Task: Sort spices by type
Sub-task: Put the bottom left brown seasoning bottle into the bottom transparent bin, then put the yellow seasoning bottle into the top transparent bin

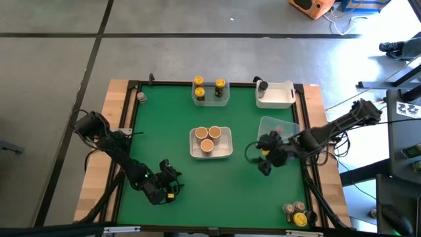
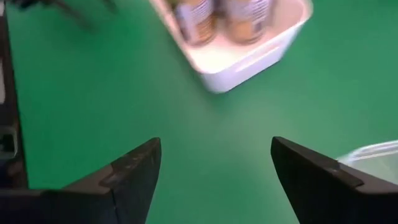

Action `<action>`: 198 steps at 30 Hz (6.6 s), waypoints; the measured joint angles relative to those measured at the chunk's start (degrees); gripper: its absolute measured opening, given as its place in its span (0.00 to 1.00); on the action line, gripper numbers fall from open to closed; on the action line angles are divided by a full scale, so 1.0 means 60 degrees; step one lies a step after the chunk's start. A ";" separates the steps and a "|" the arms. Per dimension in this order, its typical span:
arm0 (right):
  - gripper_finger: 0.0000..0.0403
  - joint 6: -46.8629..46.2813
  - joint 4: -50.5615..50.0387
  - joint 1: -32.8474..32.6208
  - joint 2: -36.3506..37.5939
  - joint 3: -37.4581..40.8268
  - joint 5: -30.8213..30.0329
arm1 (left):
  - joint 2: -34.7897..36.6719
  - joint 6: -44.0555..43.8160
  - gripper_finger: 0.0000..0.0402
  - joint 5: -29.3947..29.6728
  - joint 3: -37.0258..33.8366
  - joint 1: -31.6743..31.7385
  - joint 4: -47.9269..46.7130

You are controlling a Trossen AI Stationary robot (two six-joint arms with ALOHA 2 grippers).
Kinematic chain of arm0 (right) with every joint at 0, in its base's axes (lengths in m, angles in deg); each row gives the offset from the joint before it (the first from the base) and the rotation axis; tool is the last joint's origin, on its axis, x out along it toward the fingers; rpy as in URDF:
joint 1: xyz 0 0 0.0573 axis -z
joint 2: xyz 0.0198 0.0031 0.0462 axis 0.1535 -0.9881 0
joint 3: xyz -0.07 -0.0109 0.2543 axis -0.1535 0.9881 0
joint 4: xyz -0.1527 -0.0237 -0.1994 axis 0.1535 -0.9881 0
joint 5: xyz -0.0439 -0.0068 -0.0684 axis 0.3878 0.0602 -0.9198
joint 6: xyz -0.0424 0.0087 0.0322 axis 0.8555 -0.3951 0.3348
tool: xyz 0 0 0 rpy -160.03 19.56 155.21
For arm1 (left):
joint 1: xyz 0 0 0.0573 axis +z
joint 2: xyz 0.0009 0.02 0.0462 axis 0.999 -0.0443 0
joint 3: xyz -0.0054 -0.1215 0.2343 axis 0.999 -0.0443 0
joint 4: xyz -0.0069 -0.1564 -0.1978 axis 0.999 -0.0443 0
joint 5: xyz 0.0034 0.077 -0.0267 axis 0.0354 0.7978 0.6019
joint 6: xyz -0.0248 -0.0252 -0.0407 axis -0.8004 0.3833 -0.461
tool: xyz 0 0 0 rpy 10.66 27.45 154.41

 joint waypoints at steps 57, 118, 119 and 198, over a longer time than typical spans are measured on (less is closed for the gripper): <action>0.75 -0.9715 -0.2528 -0.4644 -0.5132 -0.2261 0.5831 | 0.0000 0.6160 0.58 -0.0163 0.0000 0.1539 0.3699; 0.46 -0.5361 -0.7603 -0.2057 -0.5092 -0.5045 0.2435 | 0.0000 0.6111 0.58 -0.0307 0.0004 0.1539 0.3689; 0.46 -0.5143 -0.7769 -0.1878 -0.5092 -0.5097 0.2317 | 0.0000 0.6111 0.58 -0.0365 0.0004 0.1539 0.3684; 0.71 0.1700 -0.2696 0.5921 -0.3052 0.0672 0.0721 | 0.0000 0.6006 0.58 -0.0440 0.0004 0.1411 0.3625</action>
